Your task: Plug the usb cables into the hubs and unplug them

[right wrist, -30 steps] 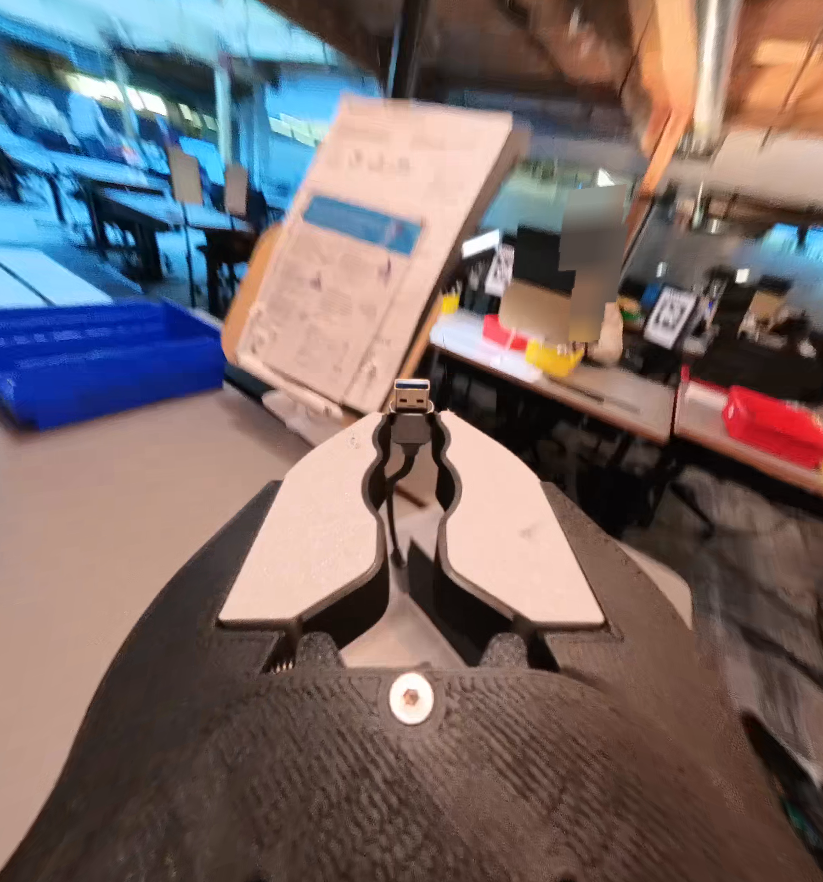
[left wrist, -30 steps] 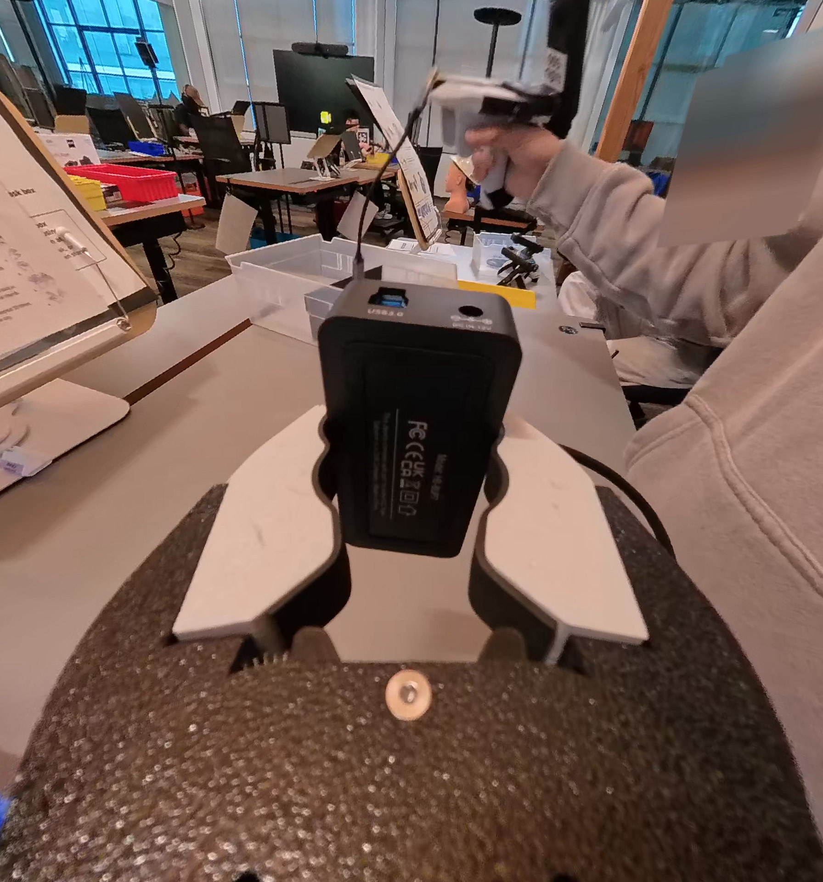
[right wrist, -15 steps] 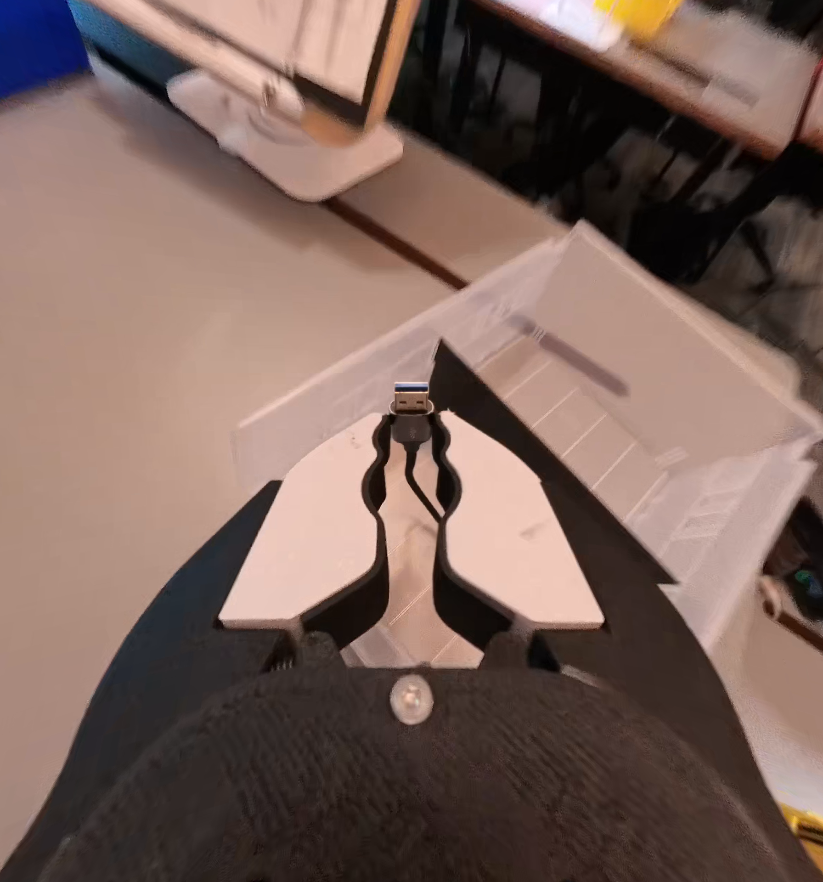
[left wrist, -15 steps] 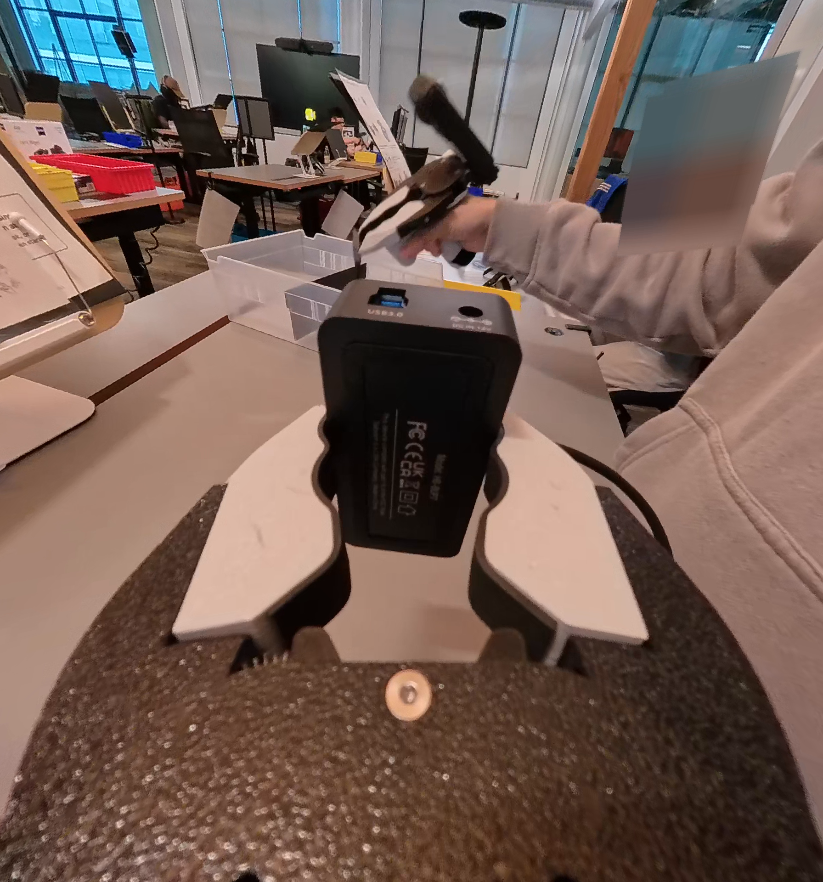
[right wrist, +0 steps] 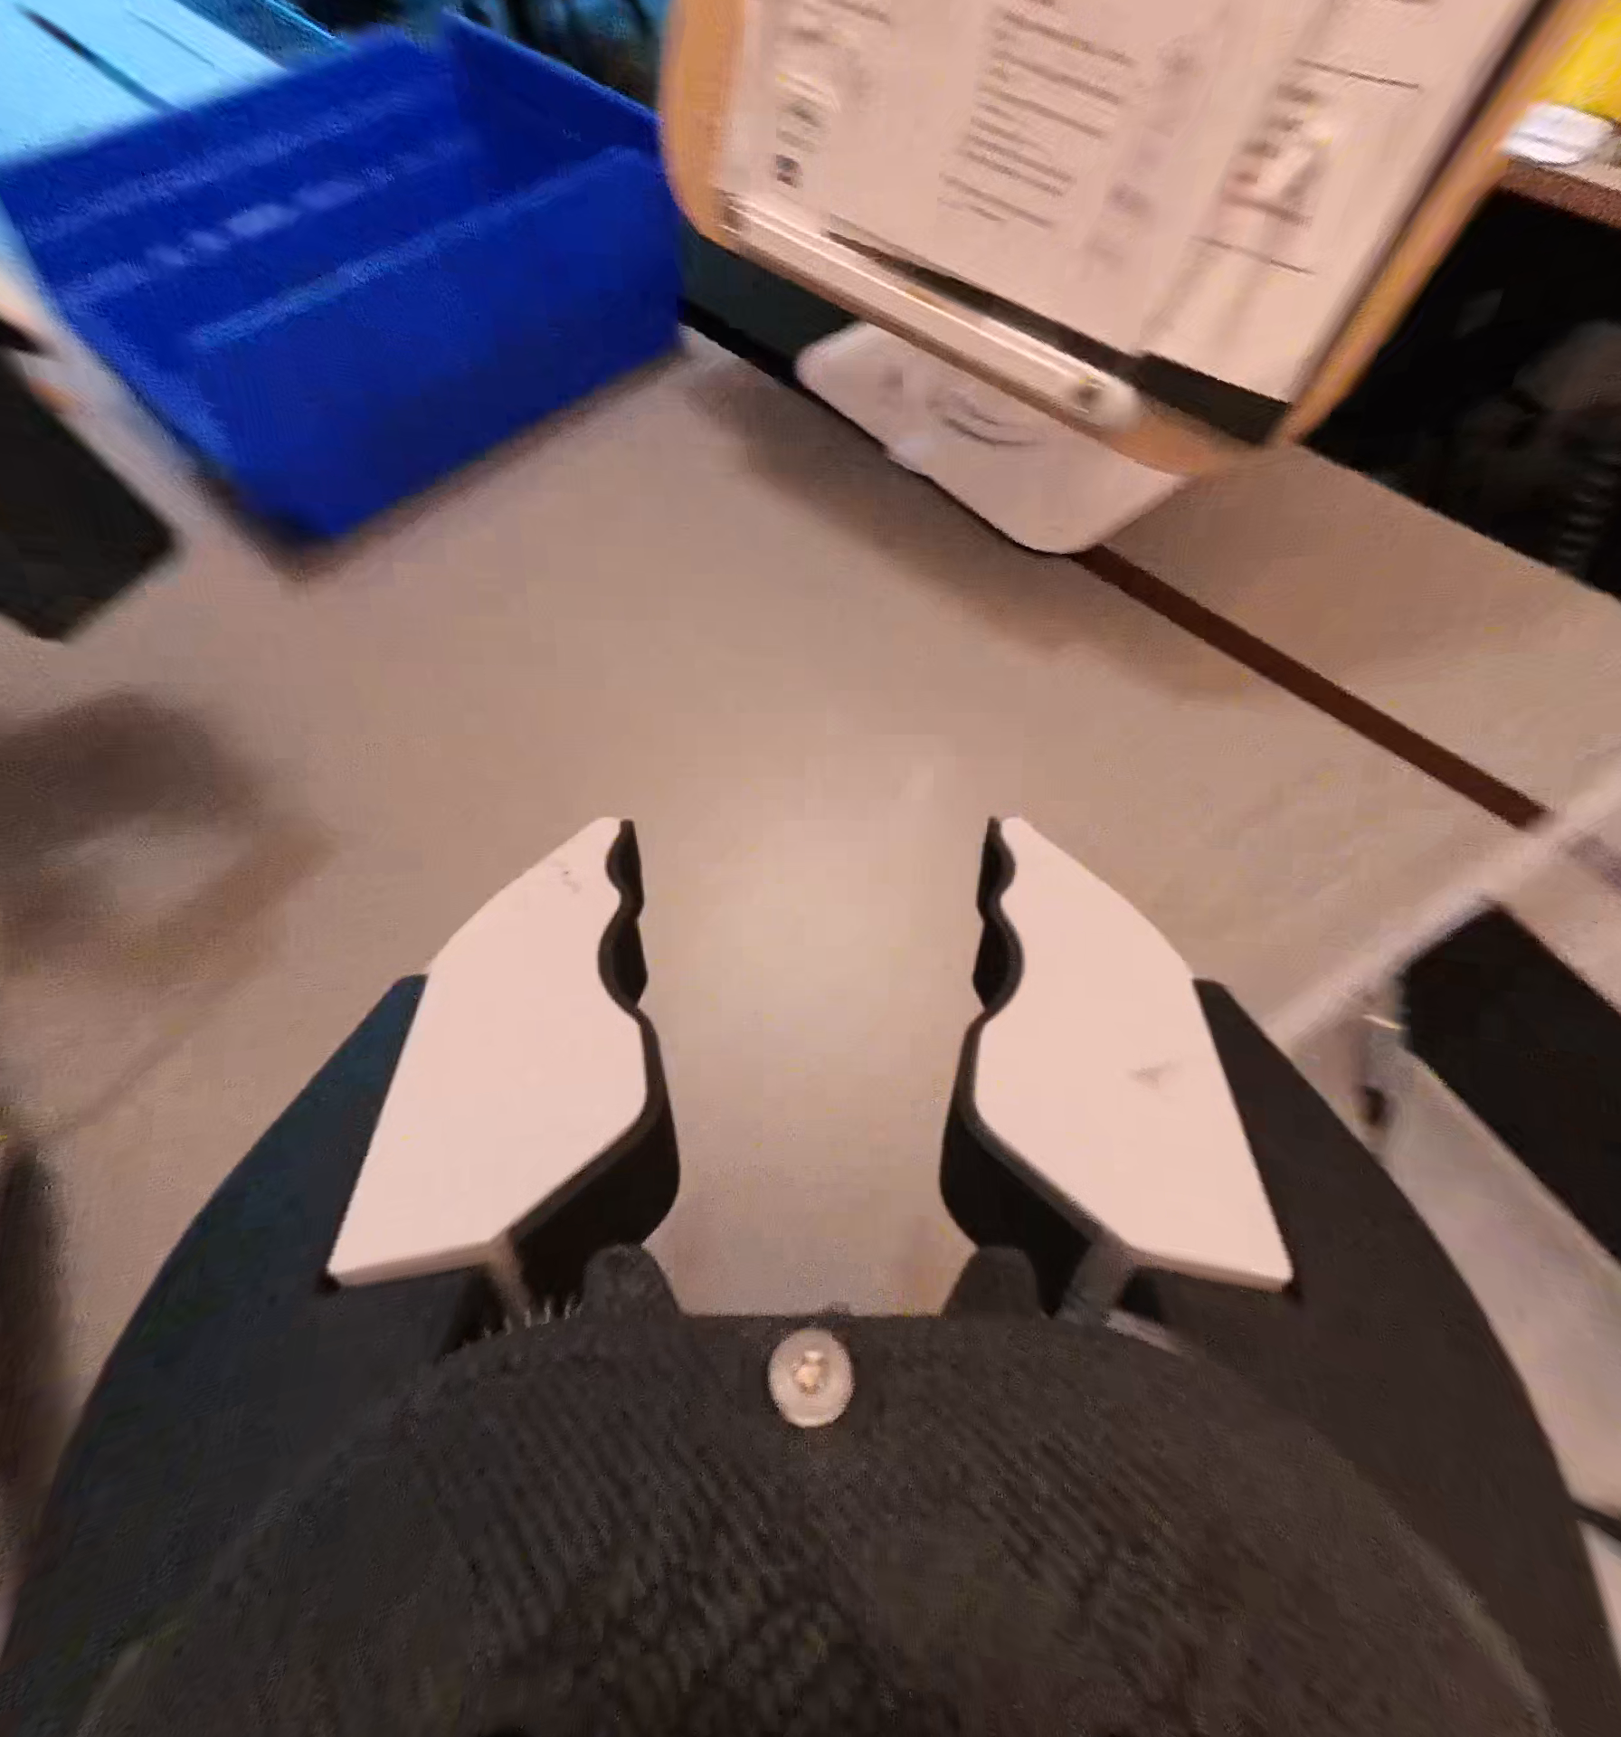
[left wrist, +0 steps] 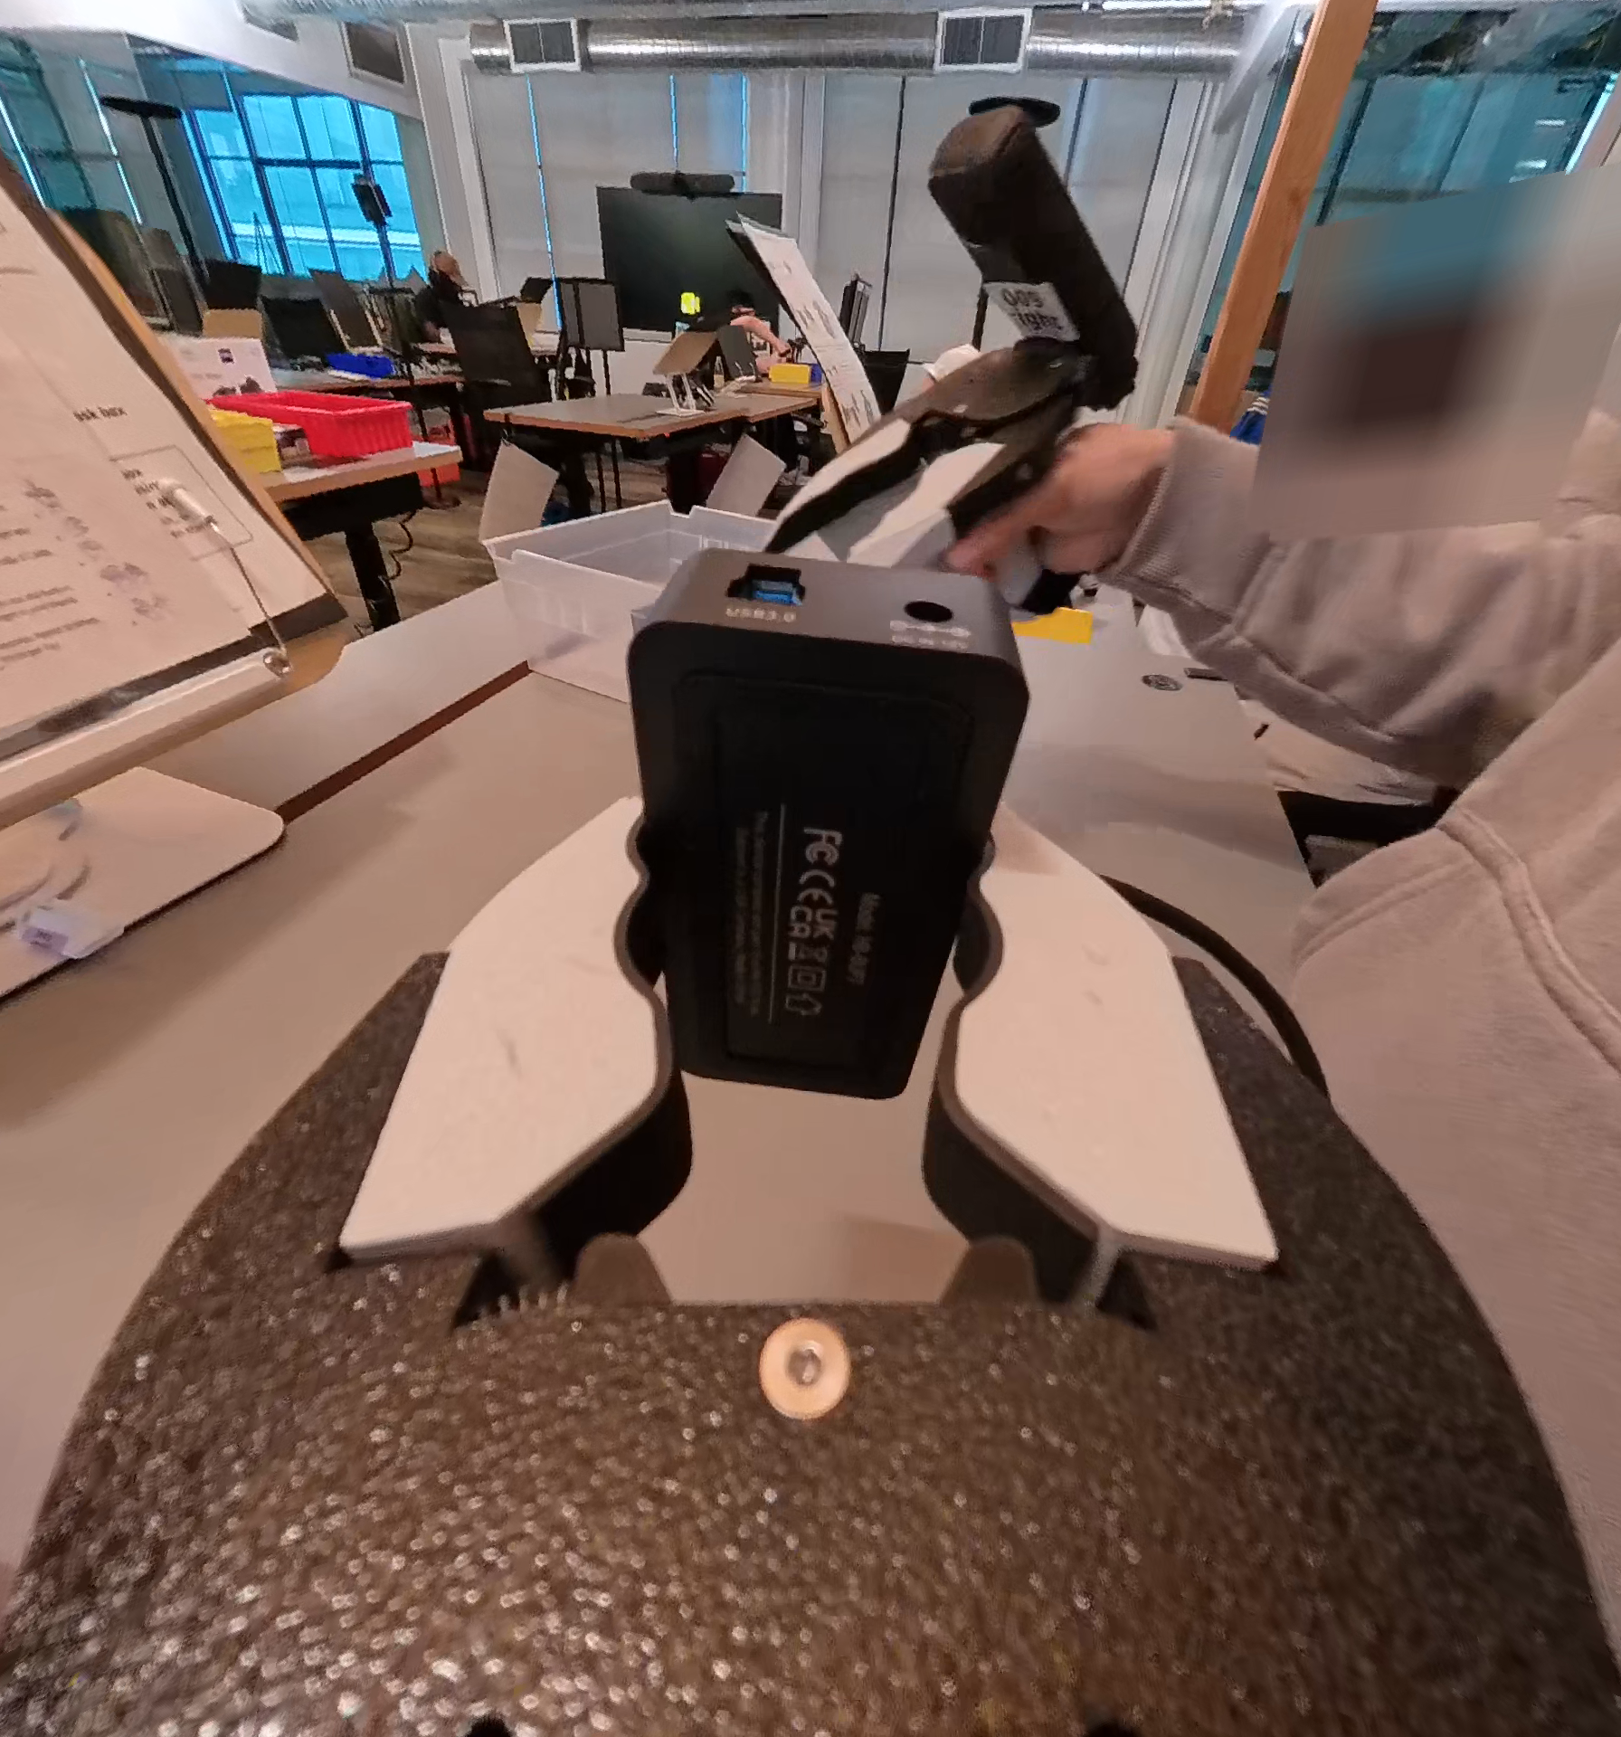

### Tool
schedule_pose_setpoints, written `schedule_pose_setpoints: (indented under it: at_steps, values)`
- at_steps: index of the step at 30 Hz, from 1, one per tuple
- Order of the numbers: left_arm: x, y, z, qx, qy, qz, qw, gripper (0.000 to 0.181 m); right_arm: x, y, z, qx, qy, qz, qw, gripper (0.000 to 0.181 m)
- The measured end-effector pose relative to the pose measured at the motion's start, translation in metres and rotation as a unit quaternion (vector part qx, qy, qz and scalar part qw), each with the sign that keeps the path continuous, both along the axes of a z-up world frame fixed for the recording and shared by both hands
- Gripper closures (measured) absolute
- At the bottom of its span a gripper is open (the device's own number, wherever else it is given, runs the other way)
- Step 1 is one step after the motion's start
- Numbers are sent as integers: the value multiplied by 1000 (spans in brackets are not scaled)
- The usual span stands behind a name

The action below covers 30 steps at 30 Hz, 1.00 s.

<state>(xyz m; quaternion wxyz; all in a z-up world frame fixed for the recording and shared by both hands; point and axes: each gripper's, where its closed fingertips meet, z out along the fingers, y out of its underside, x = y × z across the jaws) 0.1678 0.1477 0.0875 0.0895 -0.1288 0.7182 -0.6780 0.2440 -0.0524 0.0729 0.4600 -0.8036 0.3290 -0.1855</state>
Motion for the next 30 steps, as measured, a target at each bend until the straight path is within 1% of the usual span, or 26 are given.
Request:
schedule_pose_setpoints:
  at_steps: [1,2,4,5,7,9,12,13,14,16,18,19,20,22,23,25,30]
  values:
    - [-1,-2,2,0,-11,-5,1000,122,-20,33,4,53,24,45,997,112]
    - [-3,-5,3,0,-23,-11,1000,122,-43,66,6,112,64,95,987,112]
    - [-6,-11,5,10,-44,-23,999,122,-83,116,8,210,159,173,949,111]
    - [-8,-14,6,19,-56,-28,998,122,-95,133,8,247,202,187,929,111]
    - [-12,-18,5,38,-75,-40,996,122,-107,157,7,314,275,191,889,112]
    - [-15,-21,4,54,-89,-48,993,122,-109,170,-1,354,335,177,855,117]
    - [-17,-23,0,72,-100,-57,991,122,-111,179,-4,402,390,176,810,128]
    - [-17,-24,-2,78,-102,-58,990,122,-111,179,-4,410,397,175,802,133]
    - [-18,-24,-4,83,-104,-60,989,122,-111,180,-6,409,403,174,800,140]
    - [-20,-26,-6,86,-106,-63,989,122,-113,182,-9,400,412,174,800,143]
    - [-21,-27,-9,89,-107,-67,988,122,-115,185,-10,396,421,178,796,152]
    - [-21,-28,-11,92,-107,-66,988,122,-115,187,-8,399,425,179,792,157]
    - [-21,-28,-13,94,-107,-64,988,122,-116,187,-7,403,429,183,787,167]
    - [-19,-28,-15,96,-106,-58,988,122,-113,188,-9,400,432,173,789,168]
    - [-20,-27,-14,94,-106,-59,988,122,-113,188,-11,396,433,172,791,173]
    - [-20,-27,-16,100,-106,-56,988,122,-114,188,-9,398,431,175,790,173]
    - [-22,-29,-26,131,-100,-60,984,122,-118,183,-17,374,437,195,794,172]
